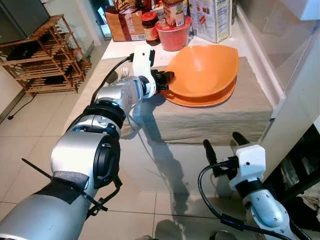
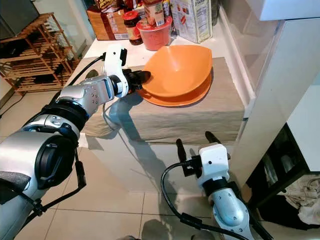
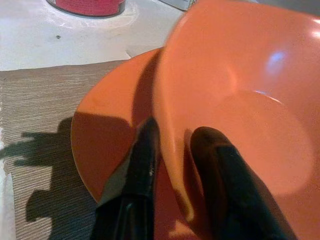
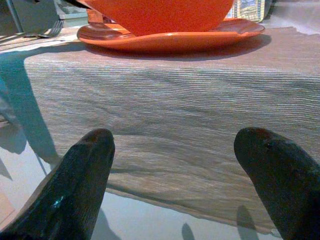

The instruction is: Setting the table

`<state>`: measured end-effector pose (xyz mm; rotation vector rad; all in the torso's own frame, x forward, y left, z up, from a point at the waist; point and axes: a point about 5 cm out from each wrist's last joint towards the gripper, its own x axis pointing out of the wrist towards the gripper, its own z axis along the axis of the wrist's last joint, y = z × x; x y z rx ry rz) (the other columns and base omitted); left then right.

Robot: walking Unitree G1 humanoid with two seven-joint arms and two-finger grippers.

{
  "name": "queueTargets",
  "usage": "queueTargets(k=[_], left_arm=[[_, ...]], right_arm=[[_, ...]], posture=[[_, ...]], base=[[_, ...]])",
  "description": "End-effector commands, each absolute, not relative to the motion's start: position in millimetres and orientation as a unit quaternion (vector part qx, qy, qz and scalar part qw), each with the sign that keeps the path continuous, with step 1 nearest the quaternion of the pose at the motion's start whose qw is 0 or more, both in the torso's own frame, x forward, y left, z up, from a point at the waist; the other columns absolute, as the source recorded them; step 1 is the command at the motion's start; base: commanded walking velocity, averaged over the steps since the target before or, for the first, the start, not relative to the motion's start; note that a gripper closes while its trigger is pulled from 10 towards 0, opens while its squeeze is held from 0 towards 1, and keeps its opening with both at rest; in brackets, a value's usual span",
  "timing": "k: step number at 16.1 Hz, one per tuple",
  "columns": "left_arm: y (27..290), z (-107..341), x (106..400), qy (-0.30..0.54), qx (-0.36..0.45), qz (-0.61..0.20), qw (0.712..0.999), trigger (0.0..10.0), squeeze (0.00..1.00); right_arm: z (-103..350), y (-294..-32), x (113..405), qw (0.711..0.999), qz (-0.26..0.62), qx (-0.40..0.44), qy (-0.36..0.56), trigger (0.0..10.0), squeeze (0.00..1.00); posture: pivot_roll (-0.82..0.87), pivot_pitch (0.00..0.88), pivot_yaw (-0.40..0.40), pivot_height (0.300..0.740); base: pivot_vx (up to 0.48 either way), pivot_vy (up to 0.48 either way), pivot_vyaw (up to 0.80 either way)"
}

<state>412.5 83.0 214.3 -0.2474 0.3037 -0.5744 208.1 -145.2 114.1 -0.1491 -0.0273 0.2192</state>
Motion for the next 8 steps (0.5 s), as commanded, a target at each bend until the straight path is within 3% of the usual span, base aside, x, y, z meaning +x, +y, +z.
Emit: queueTargets(k=[1, 8], left_arm=[[87.2, 222.1, 414.8, 0.147, -0.099, -0.274, 0.945, 0.0, 0.0], [95.7, 248.5, 421.4, 0.086, -0.121, -0.248, 0.957, 0.0, 0.0]], right_arm=[[110.5, -140.5, 206.5, 0.99, 0.118, -0.071, -0.005, 10.0, 0.0], [109.6, -139.6, 207.6, 0.99, 0.124, -0.072, -0.003, 10.0, 0.0]], posture=[[-0.2, 0.054, 0.201, 0.74], [-0.2, 0.051, 0.195, 0.74]], base=[[0.0, 0.0, 0.0], [0.0, 0.0, 0.0]])
